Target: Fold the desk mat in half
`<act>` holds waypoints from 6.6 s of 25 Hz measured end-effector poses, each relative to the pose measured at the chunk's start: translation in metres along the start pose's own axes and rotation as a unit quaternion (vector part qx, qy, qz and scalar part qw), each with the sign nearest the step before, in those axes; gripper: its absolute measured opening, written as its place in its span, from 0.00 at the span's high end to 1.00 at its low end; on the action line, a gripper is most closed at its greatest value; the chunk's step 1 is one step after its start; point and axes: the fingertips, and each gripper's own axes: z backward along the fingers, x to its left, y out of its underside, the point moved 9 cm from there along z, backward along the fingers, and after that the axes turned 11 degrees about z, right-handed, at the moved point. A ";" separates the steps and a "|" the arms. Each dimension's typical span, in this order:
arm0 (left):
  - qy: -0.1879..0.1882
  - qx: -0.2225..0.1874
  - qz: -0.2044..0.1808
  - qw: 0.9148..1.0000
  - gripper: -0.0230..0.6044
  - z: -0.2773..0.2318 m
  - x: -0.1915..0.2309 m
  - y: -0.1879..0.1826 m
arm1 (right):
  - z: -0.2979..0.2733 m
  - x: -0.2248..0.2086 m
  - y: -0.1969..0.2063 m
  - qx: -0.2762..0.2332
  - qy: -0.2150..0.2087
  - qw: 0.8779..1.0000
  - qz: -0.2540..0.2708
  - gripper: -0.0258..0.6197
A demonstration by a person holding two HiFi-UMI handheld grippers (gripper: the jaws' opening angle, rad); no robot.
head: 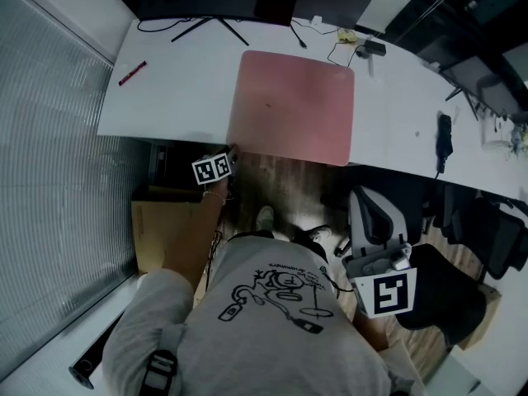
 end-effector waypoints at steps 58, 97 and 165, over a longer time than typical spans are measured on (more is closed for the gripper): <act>0.046 0.013 -0.254 0.966 0.91 0.017 -0.123 0.019 | 0.064 -0.014 0.011 -0.016 0.017 1.000 -0.003 0.95; 0.051 0.039 -0.278 0.958 0.91 -0.010 -0.188 0.074 | 0.109 -0.074 0.037 -0.024 0.020 0.999 -0.011 0.95; 0.072 0.118 -0.332 0.933 0.91 -0.101 -0.317 0.148 | 0.178 -0.195 0.092 -0.015 0.071 0.997 -0.030 0.95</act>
